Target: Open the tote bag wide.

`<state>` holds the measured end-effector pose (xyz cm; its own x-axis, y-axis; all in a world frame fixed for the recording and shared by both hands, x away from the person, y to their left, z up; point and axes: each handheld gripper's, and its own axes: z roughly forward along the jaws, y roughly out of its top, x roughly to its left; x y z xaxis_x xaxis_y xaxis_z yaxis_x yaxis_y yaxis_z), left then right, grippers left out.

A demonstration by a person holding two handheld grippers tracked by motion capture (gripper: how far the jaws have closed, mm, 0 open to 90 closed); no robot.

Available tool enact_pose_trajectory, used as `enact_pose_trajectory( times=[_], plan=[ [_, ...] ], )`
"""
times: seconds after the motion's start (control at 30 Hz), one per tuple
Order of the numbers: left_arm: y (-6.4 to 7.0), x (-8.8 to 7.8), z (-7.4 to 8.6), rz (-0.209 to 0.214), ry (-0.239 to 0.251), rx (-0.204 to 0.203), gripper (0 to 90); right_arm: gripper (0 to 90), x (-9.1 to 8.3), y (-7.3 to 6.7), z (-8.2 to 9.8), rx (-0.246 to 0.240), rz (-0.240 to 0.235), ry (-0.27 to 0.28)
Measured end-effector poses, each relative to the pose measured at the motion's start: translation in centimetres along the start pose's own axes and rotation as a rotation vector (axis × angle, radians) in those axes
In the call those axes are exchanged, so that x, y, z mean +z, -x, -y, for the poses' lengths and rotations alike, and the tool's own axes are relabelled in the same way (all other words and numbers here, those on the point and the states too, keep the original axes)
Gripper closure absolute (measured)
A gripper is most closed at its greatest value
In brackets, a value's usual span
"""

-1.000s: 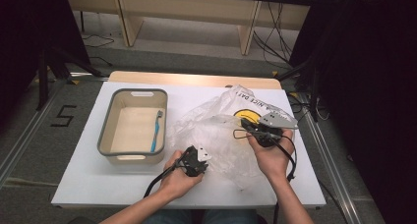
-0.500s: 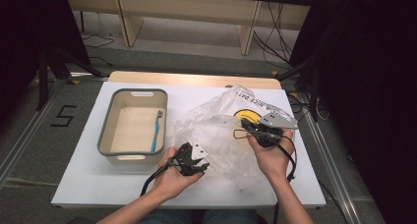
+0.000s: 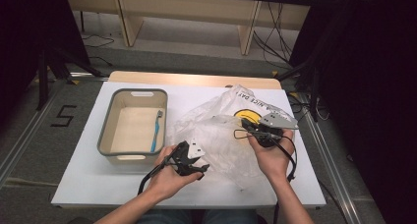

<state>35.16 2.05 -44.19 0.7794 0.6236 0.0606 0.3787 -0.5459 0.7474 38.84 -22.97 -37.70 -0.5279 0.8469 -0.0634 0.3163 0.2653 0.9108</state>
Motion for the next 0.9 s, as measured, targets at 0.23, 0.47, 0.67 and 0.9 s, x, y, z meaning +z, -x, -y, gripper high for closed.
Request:
enact_pose_trajectory(
  times=[0.23,0.47,0.67,0.9],
  plan=[
    [-0.8,-1.2,-0.2,-0.015,0.015,0.011,42.5,90.0,0.0,0.1,0.0,-0.004,0.002,0.002],
    [-1.5,-2.1,-0.3,-0.026,0.022,-0.015,40.5,90.0,-0.1,0.1,0.0,-0.004,0.001,0.003],
    [-2.3,-3.0,-0.5,-0.028,0.048,-0.047,38.4,90.0,0.0,0.0,0.1,-0.003,0.002,-0.002],
    [-3.2,-3.8,-0.7,-0.063,0.067,-0.091,29.1,90.0,0.1,0.0,0.1,-0.007,0.0,-0.004]
  ],
)
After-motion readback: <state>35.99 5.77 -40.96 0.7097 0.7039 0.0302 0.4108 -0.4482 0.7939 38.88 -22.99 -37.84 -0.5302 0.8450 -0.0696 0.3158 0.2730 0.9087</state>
